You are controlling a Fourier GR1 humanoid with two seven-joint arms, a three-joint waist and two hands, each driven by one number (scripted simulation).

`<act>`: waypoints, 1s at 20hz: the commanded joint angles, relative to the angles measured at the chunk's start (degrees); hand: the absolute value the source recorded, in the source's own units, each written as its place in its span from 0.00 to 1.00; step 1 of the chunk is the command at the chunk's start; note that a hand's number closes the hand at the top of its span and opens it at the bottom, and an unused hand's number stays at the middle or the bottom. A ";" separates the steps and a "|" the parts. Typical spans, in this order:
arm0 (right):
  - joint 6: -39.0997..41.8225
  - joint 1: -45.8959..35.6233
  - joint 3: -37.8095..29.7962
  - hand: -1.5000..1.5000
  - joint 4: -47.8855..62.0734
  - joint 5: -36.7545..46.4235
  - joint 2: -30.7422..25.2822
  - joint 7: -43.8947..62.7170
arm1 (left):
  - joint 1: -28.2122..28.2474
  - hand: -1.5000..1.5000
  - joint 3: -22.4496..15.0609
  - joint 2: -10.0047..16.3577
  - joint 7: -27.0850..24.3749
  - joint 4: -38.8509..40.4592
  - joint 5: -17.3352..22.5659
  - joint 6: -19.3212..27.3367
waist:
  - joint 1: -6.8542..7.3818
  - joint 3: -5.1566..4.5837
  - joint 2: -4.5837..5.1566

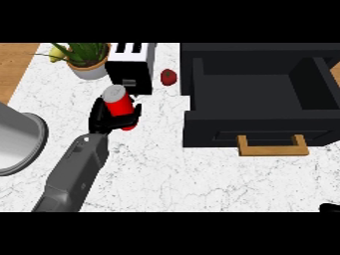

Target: Pick up the can, place it into the drawer and close the drawer

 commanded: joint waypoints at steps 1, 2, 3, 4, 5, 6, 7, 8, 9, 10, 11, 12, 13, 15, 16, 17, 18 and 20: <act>1.73 2.99 -1.53 0.00 -0.36 -1.29 0.20 -2.53 | -1.26 1.00 -3.27 -2.88 5.27 -6.11 -1.86 2.97 | 0.30 0.06 -0.22; 1.44 2.55 -2.51 0.00 -0.11 -2.01 -0.06 -2.27 | -0.39 1.00 -3.98 -1.81 7.96 -11.11 -1.67 2.87 | 0.80 0.08 -0.42; 0.99 -1.58 -3.77 0.00 2.06 -2.81 -2.53 -0.26 | -1.90 1.00 -4.54 -2.64 9.47 -10.91 -2.24 3.78 | 0.66 0.06 -0.23; -1.23 -1.31 0.35 0.00 -2.17 1.20 -0.39 2.83 | -0.75 1.00 -5.58 -2.26 11.76 -14.71 -2.52 3.83 | 0.98 0.04 -0.34; 1.39 0.41 -3.24 0.00 -0.79 -2.40 -2.10 0.12 | -4.62 1.00 -5.20 -2.64 14.75 -14.57 -2.12 4.79 | 0.53 0.06 -0.34; 1.24 -0.05 -3.19 0.00 0.32 -1.94 -2.18 0.18 | -4.59 1.00 -5.96 -2.99 17.36 -17.40 -2.33 5.77 | 0.73 0.07 -0.35; 0.40 -0.98 -1.48 0.00 0.68 -0.02 -1.56 1.06 | -4.38 1.00 -5.92 -3.14 17.82 -17.68 -2.07 4.75 | 0.53 0.03 -0.15; -1.54 -2.01 -0.54 0.00 -0.63 1.11 -0.59 2.68 | -3.89 1.00 -7.30 -3.62 20.39 -20.99 -2.71 5.73 | 0.78 0.03 -0.25; -0.76 -2.17 0.05 0.00 0.95 1.42 -0.47 0.72 | -10.23 1.00 -6.01 -2.97 23.86 -20.22 -1.73 6.24 | 0.69 0.05 -0.23; -0.47 -0.31 -2.50 0.00 -0.41 -0.51 -0.98 1.29 | -7.26 1.00 -6.80 -3.78 25.39 -24.92 -1.41 6.75 | 0.71 0.05 -0.36; -0.67 0.18 -0.97 0.00 -0.74 1.48 -0.32 1.27 | -5.44 1.00 -10.04 -3.89 27.43 -29.22 -0.98 7.84 | 0.91 0.05 -0.46; -1.67 -2.22 0.14 0.00 -1.86 1.06 -0.40 3.91 | -6.78 1.00 -8.10 -2.82 31.10 -30.73 -1.18 7.50 | 0.99 0.03 -0.36; 0.21 -1.04 -2.33 0.00 -1.23 -1.55 -1.74 2.55 | -10.85 1.00 -7.45 -3.90 28.43 -25.67 -1.83 9.48 | 0.02 0.03 -0.07; 0.29 -1.50 -2.53 0.00 -2.47 -2.17 -2.53 4.14 | -12.39 1.00 -11.72 -3.91 34.33 -30.87 0.02 13.81 | 0.02 0.03 -0.27; 0.44 -0.89 -1.56 0.00 -2.22 -0.61 -1.95 2.93 | -13.42 1.00 -12.95 -3.92 36.46 -32.63 -0.08 16.76 | 0.09 0.04 -0.28; -0.58 -3.52 -1.46 0.00 2.40 1.00 -1.82 0.93 | -11.92 1.00 -18.36 -3.92 35.84 -34.05 1.61 19.99 | 0.08 0.04 -0.17; 0.33 0.33 -0.84 0.00 1.47 1.22 0.44 -1.88 | -14.10 1.00 -11.73 -3.93 35.81 -31.95 -2.18 14.63 | 0.12 0.04 -0.05; -0.99 -1.81 -1.18 0.00 -2.01 0.06 -0.90 3.11 | -20.38 1.00 -11.19 -2.61 42.95 -32.16 -1.72 15.49 | 0.08 0.03 -0.13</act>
